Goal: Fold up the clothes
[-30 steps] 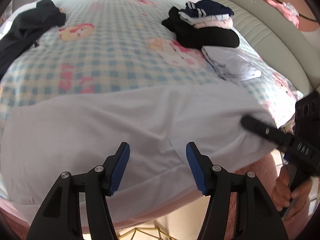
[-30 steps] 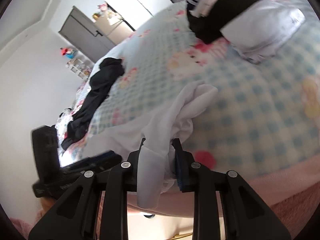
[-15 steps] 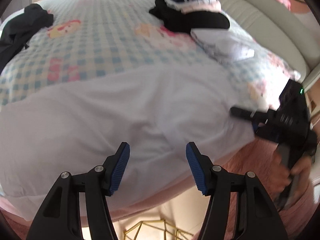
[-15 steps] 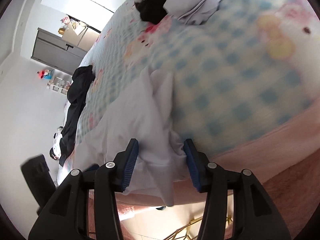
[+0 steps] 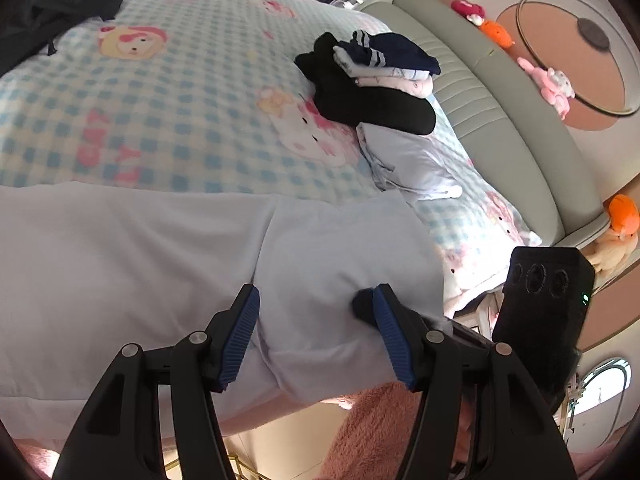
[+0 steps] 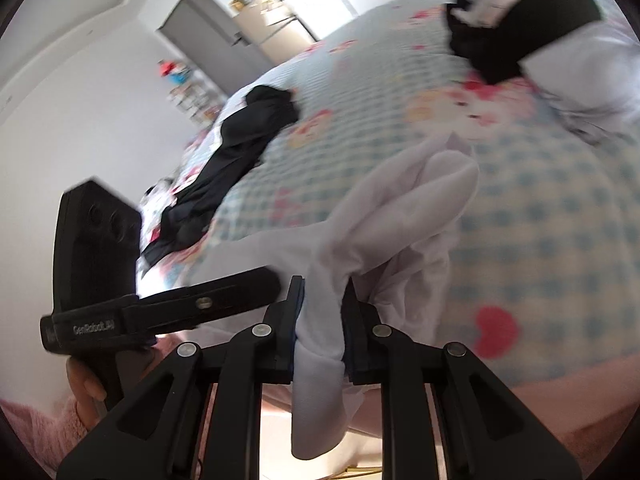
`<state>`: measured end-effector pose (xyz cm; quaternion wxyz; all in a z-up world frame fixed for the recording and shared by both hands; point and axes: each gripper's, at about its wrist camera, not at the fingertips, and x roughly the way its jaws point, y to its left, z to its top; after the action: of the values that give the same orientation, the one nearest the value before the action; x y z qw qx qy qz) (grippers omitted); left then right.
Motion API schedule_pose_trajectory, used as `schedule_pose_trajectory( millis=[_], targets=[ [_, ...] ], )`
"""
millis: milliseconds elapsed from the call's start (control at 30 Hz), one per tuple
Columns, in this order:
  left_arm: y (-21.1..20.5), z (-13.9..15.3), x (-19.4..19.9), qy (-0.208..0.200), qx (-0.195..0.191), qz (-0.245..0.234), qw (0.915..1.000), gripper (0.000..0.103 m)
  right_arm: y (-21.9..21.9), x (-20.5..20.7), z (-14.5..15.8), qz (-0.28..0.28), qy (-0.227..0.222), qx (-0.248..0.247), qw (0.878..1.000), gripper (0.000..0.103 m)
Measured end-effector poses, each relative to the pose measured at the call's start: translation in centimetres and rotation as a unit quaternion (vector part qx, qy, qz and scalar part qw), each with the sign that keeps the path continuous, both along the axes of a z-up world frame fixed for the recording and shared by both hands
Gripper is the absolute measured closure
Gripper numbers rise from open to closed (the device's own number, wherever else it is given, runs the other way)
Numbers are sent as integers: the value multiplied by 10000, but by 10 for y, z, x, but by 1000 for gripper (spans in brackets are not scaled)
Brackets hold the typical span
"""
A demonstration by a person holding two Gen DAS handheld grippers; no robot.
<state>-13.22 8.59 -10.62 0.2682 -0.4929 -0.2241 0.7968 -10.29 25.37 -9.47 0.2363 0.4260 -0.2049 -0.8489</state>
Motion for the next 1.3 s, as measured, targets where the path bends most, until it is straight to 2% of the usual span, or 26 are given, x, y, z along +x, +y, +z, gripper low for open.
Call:
schedule_pose_trajectory(
  millis=[167,300,400,500,633,700,800,867,933,967,1100,1167,1233,1300],
  targets=[
    [-36,7,3,-21,163,198,9997,41,-43,-5,5,674,183,255,9972,88],
    [-66,3,6,-117,516,334,9980,39,-84,-6,-7,1189,98,531,9914,87],
    [-79,-8,8,-265,320,532,9977,37,-108,-4,-20,1439,-175,572,9878,82],
    [-87,-23,10,-419,132,654,9969,37,-100,5,-11,1386,-218,175,9900,81],
    [-90,-31,12,-408,246,699,9964,38,-75,16,5,1230,-132,26,9923,68],
    [-88,-32,12,-366,170,719,9966,38,-54,20,11,1015,-129,-52,9947,65],
    [-83,-31,11,-329,16,663,9973,38,-15,19,13,254,-111,-414,9988,65],
    [-84,-31,10,-362,134,600,9975,38,6,15,3,-220,-308,-180,9991,64],
    [-86,-34,11,-468,440,519,9966,38,2,5,-16,-271,-735,495,9957,62],
    [-87,-37,11,-531,621,475,9955,38,-2,3,-22,-226,-812,682,9941,62],
    [-88,-38,19,-511,753,380,9951,38,-18,-3,-43,-87,-1102,641,9918,62],
    [-83,-39,20,-548,665,297,9958,37,-26,-4,-45,-51,-1081,679,9918,62],
    [-76,-39,20,-514,397,287,9975,37,-34,-7,-46,54,-1071,726,9916,62],
    [-68,-39,19,-445,127,262,9986,42,-38,-6,-45,122,-1037,734,9918,62]
  ],
)
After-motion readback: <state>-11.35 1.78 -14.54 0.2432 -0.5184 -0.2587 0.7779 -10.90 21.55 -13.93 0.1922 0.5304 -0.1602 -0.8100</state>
